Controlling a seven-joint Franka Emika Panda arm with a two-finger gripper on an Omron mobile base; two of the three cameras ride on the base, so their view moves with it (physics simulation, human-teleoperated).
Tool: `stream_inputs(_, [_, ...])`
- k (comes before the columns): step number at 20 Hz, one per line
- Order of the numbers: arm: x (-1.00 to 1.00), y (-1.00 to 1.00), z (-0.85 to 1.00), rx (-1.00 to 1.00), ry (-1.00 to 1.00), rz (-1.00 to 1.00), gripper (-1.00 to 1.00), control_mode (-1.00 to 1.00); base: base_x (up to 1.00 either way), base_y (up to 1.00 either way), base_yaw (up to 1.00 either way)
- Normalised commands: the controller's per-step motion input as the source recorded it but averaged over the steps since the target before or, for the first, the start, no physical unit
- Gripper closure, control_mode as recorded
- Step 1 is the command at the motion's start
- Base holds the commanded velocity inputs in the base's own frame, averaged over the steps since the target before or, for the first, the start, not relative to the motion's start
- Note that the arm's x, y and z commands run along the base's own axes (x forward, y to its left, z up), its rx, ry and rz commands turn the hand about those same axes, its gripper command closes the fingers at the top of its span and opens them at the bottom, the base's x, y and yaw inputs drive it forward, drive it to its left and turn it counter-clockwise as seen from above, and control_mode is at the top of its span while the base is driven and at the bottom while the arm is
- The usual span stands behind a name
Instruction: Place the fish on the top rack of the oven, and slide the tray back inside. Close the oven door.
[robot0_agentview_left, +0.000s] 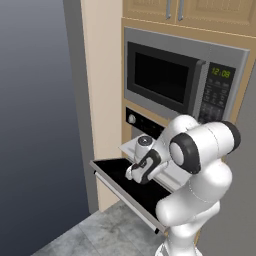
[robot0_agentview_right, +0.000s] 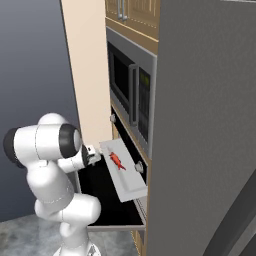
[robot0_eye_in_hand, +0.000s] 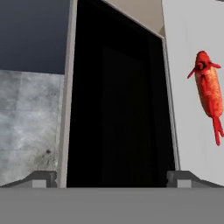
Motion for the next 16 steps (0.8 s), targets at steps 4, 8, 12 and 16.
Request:
stream_inputs(4, [-0.11, 0.05, -0.07, 0.00, 0.00, 0.00, -1.00, -1.00, 0.00, 0.00, 0.00])
stream_inputs(8, [0.00, 0.01, -0.46, 0.00, 0.00, 0.04, -1.00, -1.00, 0.00, 0.00, 0.00])
stream_inputs(12, [0.02, 0.00, -0.63, 0.00, 0.00, 0.06, -1.00, -1.00, 0.00, 0.00, 0.00])
stream_inputs(16, [0.11, 0.00, -0.53, 0.00, -0.01, 0.06, -1.00, -1.00, 0.00, 0.00, 0.00])
